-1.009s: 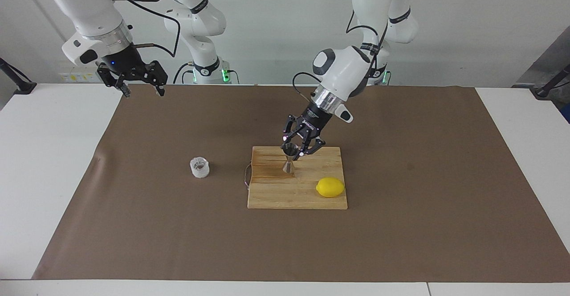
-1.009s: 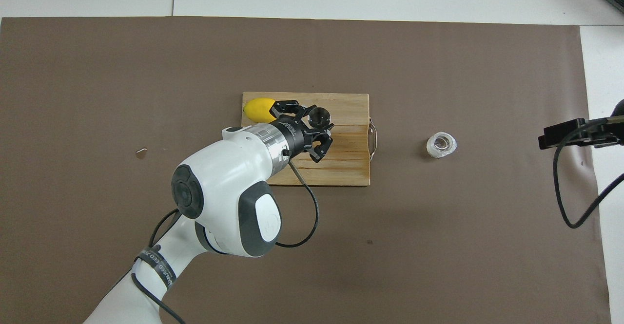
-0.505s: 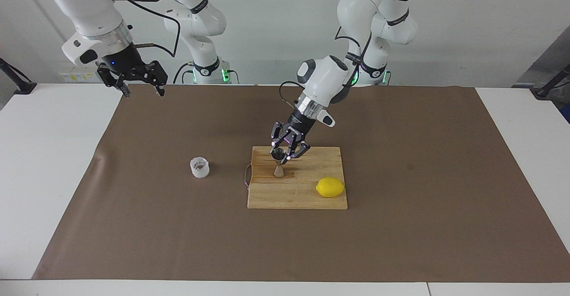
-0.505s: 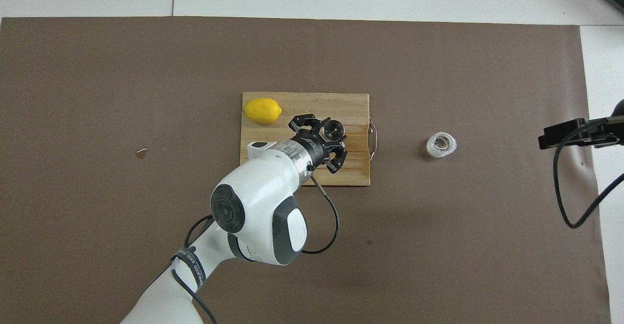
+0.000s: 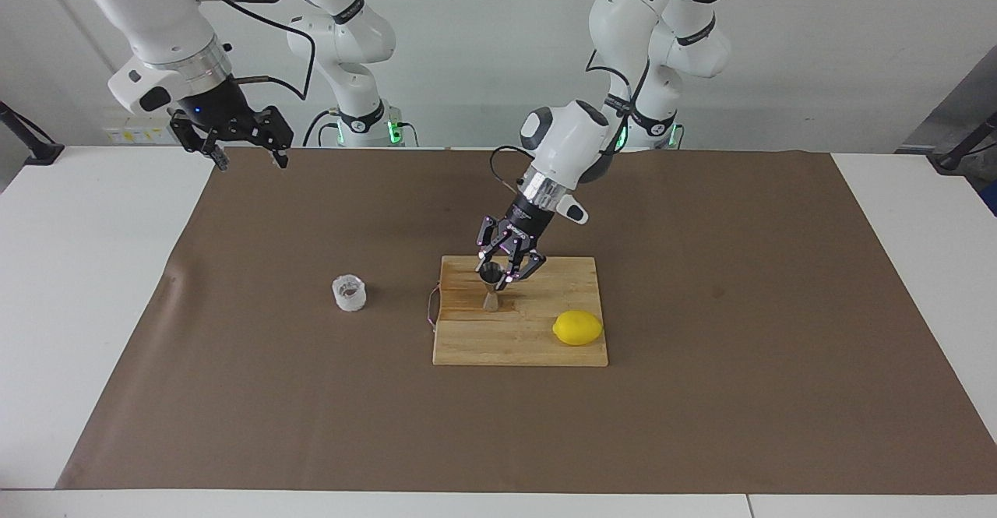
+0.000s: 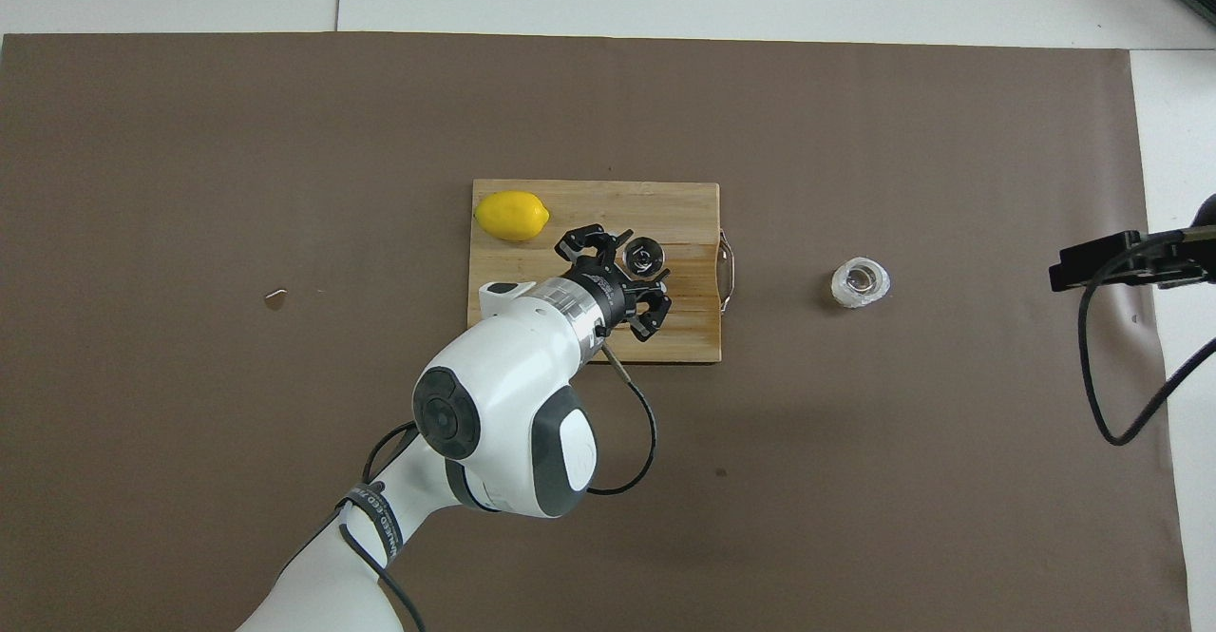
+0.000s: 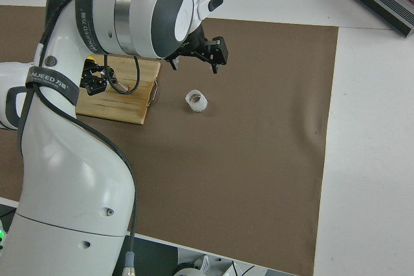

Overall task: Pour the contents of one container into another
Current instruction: 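Lower the metal cup onto the board and open the left gripper, then withdraw the left gripper while the right gripper reaches the white cup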

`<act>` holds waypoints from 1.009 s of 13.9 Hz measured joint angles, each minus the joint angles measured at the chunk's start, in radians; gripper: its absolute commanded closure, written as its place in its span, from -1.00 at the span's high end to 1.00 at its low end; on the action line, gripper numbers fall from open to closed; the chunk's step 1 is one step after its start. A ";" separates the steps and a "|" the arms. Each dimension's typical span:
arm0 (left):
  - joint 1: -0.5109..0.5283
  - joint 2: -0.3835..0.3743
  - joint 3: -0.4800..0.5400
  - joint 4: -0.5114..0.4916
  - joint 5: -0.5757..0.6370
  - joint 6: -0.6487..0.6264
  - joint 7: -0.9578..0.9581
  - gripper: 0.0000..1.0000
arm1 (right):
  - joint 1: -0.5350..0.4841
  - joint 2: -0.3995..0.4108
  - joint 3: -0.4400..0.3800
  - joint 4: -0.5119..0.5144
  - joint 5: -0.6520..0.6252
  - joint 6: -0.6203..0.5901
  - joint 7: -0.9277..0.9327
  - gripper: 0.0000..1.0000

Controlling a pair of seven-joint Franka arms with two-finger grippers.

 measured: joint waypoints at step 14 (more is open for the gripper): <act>0.145 -0.146 0.036 0.075 0.227 -0.410 0.026 1.00 | 0.008 -0.075 0.010 -0.260 0.000 0.262 -0.539 1.00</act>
